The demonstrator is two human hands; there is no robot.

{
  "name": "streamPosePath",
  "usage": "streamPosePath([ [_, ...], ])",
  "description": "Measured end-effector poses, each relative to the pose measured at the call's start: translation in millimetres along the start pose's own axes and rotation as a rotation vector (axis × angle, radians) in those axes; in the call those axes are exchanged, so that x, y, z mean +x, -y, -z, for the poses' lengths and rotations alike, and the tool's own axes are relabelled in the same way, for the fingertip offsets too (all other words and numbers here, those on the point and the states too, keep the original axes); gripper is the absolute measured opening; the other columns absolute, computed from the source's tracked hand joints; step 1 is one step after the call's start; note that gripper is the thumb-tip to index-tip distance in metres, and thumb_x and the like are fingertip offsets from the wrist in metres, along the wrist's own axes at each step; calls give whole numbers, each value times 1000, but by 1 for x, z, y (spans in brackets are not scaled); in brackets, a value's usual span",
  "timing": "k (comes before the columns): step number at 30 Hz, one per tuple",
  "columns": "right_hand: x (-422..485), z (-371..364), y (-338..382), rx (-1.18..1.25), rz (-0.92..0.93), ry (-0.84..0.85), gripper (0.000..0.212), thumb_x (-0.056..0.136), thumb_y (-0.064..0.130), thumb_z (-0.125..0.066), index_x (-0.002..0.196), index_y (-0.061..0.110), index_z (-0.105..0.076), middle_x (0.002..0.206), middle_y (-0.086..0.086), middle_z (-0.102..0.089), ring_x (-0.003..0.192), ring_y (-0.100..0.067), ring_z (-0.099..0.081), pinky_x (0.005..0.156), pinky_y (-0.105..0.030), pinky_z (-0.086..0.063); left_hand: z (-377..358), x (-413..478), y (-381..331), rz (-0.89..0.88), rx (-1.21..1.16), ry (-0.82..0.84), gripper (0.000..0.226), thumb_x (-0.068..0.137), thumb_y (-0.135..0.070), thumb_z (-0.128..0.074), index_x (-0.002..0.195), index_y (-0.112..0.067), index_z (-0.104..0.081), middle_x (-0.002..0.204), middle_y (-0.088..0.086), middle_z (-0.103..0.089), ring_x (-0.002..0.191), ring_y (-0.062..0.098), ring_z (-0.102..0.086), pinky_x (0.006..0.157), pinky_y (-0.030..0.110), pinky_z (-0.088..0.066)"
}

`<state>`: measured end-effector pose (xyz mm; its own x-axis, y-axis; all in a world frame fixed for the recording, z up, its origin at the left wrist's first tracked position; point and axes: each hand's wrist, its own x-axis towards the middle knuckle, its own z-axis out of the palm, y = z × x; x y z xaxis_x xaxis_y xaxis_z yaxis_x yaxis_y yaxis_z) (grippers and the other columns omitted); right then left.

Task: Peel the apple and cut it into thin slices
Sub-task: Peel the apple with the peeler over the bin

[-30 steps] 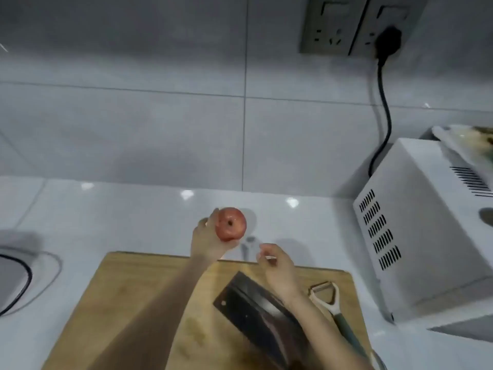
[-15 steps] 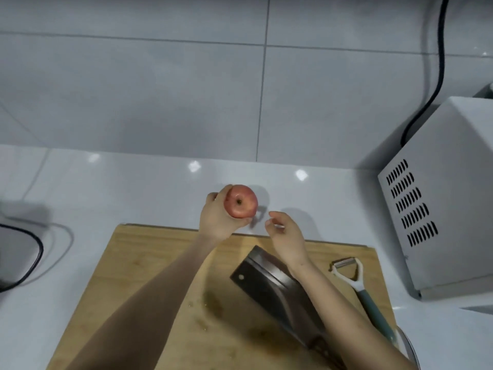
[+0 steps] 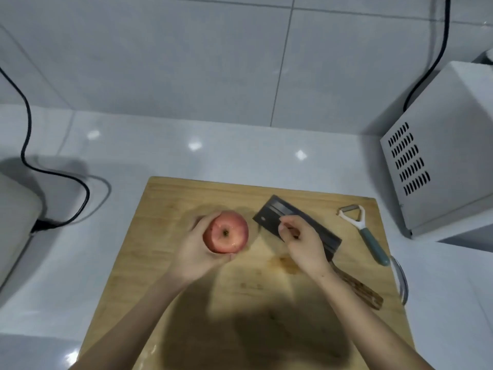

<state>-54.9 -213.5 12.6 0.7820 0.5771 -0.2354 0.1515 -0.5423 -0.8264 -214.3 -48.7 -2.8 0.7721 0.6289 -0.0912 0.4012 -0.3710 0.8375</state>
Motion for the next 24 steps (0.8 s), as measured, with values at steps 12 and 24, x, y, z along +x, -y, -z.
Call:
streamPosePath([
  [12,-36,7,-12,-48,28,-64,23,92,20,-55,114,18,-61,102,10,-63,91,-1,-57,80,-13,-42,-3,-12,1,-55,-31,108,97,50,-43,-88,130,-51,-34,143,-4,-32,127,12,-37,102,25,-34],
  [24,38,110,-96,-840,-198,-351,25,92,21,-50,108,4,-59,107,-16,-60,96,-35,-52,72,-37,-43,5,-4,-30,26,11,-24,54,71,-25,-81,119,-30,-57,126,-11,-41,112,12,-44,96,33,-39],
])
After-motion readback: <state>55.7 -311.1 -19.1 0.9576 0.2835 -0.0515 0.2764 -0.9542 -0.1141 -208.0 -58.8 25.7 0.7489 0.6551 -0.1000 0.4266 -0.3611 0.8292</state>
